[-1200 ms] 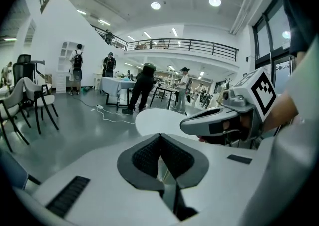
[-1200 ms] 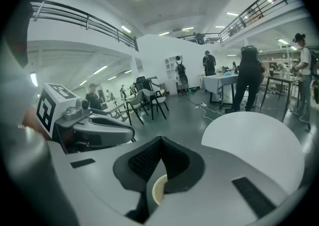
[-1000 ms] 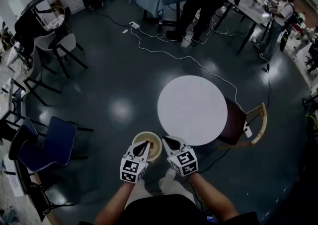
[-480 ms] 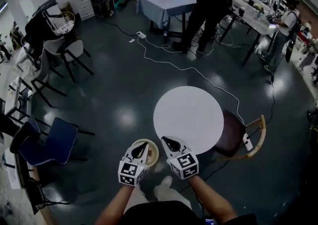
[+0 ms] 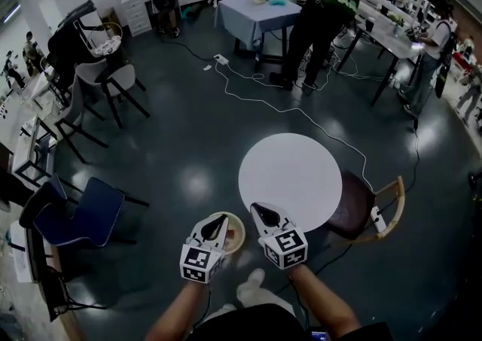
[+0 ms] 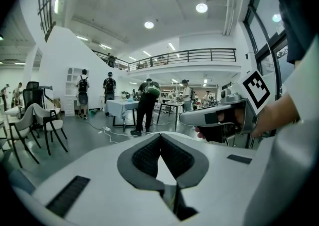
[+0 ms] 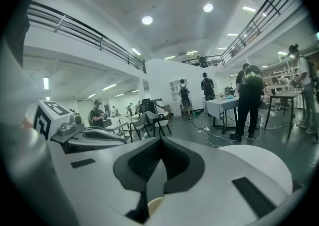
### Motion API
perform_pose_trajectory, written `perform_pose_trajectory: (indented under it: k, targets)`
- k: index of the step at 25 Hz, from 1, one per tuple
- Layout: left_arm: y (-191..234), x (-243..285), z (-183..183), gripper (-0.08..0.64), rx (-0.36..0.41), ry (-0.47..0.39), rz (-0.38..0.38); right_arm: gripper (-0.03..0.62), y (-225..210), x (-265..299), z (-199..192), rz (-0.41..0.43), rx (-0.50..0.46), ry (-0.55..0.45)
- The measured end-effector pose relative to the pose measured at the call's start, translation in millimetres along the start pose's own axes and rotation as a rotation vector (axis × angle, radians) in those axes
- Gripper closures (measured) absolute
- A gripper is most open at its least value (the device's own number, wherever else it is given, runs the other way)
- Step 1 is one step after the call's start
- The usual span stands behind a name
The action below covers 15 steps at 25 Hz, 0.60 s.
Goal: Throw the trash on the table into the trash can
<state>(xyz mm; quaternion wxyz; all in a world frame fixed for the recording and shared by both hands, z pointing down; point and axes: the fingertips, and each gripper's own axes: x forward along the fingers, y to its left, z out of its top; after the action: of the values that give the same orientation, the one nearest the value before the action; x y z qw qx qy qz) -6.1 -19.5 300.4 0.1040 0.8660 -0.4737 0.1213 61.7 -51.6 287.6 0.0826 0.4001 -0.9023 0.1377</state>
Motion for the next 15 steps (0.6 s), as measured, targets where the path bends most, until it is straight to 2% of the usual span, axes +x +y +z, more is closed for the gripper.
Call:
perform_pose_trajectory:
  k: [10,15]
  targets:
    - [-29.2,-118.5,-3.5,0.545,0.007,-0.072,0.007,0.574,101.4,-66.2,2.5,0.004,-0.025,-0.063]
    - [-46.1,-176.5,-3.8,0.545,0.033,-0.101,0.013,0.574,153.8,-97.3,2.3,0.006,-0.07,-0.087]
